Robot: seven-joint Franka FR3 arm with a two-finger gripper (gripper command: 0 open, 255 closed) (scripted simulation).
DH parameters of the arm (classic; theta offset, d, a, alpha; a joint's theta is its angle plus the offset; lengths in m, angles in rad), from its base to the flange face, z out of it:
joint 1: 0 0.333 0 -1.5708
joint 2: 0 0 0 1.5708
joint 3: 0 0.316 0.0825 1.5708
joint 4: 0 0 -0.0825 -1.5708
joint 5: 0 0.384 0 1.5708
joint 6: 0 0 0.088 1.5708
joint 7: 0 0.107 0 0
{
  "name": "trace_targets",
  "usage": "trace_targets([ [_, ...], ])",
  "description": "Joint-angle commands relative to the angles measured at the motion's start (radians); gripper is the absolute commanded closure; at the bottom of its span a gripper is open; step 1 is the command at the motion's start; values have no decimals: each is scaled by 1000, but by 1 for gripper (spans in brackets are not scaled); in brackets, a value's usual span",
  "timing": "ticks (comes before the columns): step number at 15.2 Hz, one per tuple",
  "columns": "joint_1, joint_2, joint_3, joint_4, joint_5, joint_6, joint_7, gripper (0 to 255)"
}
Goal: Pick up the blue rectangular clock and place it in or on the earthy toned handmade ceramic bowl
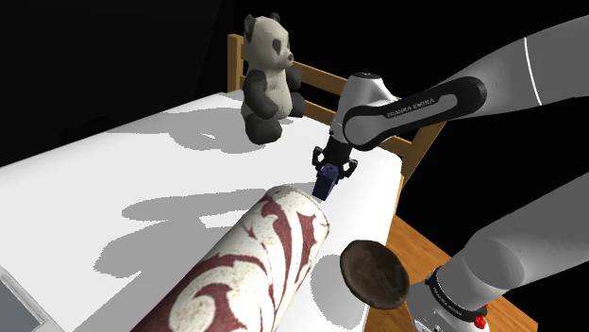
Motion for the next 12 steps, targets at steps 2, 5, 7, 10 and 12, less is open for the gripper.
trace_targets([
  [2,0,0,0,0,0,0,0,255],
  [5,0,-1,0,0,0,0,0,255],
  [7,0,-1,0,0,0,0,0,255],
  [10,1,-10,-2,5,3,-15,-3,255],
  [12,2,-29,-5,17,9,-46,-7,255],
])
